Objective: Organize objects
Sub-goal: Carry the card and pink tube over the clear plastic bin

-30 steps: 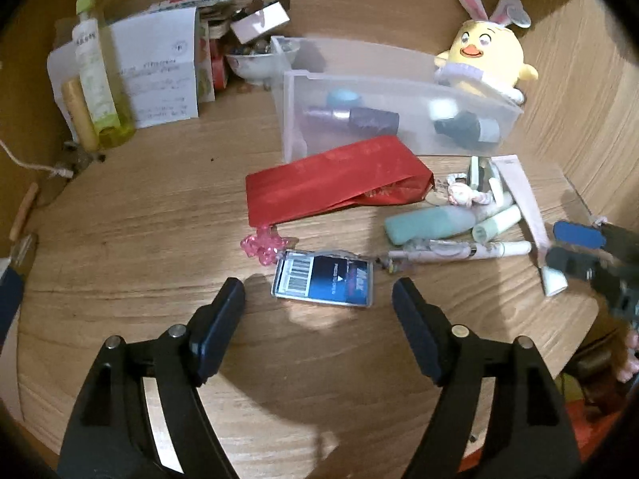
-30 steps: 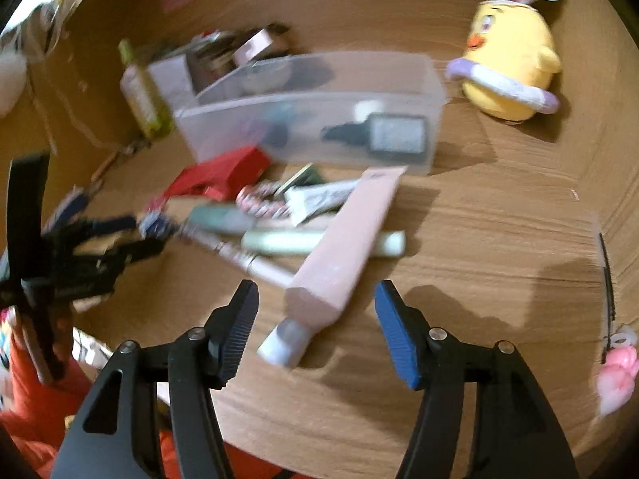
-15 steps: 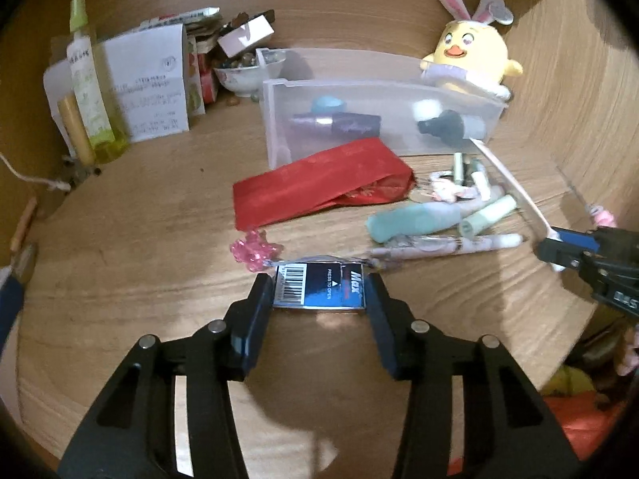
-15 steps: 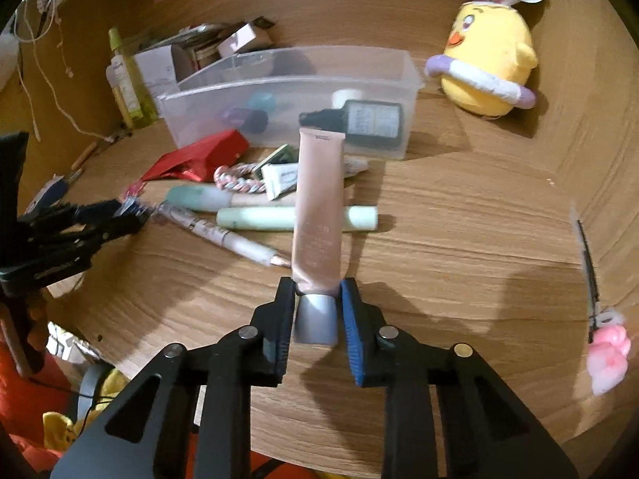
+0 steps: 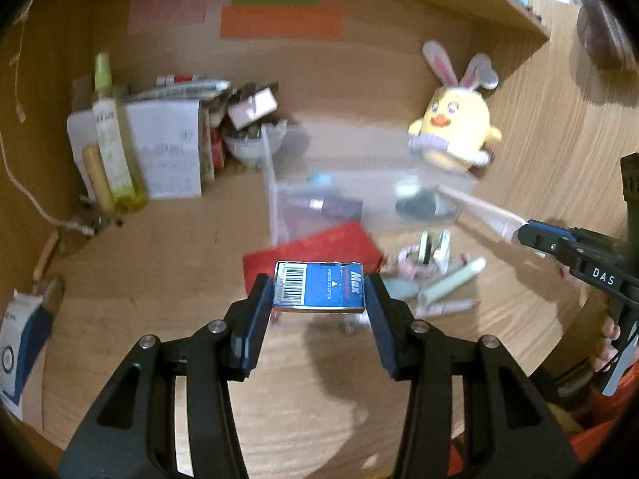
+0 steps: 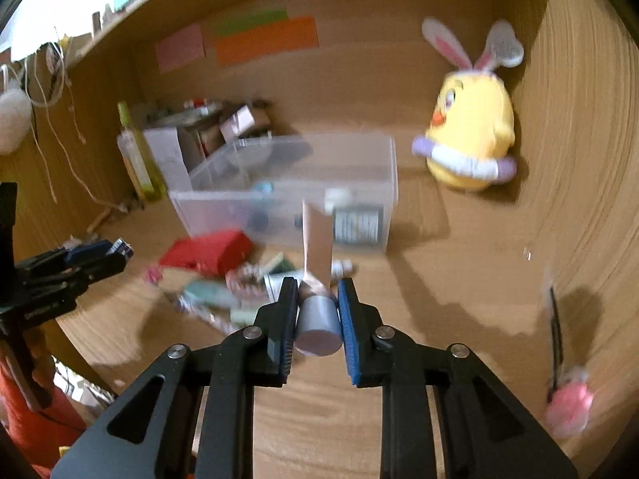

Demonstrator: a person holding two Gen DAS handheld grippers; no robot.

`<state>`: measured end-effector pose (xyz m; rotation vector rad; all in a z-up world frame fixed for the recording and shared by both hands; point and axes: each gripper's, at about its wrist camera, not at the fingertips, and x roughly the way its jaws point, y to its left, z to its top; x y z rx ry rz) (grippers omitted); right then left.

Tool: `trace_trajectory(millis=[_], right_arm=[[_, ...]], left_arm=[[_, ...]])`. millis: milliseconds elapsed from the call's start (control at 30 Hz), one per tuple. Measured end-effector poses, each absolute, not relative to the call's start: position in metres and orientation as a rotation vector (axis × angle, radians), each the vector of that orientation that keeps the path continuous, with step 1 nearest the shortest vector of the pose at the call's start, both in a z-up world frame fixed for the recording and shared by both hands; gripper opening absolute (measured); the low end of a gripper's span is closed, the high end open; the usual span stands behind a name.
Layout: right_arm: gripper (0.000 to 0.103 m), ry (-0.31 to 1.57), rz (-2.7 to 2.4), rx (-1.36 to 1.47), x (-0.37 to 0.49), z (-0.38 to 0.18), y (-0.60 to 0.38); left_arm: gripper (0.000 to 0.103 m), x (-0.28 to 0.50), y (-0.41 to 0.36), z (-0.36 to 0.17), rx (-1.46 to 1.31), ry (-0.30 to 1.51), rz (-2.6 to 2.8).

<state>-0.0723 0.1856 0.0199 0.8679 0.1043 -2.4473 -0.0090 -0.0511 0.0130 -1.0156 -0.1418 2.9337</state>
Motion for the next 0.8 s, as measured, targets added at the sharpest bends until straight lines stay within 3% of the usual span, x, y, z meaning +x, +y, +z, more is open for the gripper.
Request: trace_trajectory(millis=[100, 167, 433, 800], right_arm=[[0.018, 0.103, -2.470, 0.808, -0.075, 0.036, 0.185], [0.006, 0.096, -2.465, 0.789, -0.078, 0.043, 0.184], [0.006, 0.103, -2.412, 0.857, -0.089, 0.041, 0.189], [0.030, 0.235, -2.317, 1.134, -0.085, -0.038, 0.191]], left_arm=[[0.047, -0.017, -0.048, 0.025, -0.956, -0.150, 2.940], [0.047, -0.025, -0.047, 0.033, -0.926, -0.158, 2.941], [0.047, -0.045, -0.039, 0.048, -0.894, -0.135, 2.944], [0.047, -0.079, -0.029, 0.037, -0.985, -0.103, 2.938]])
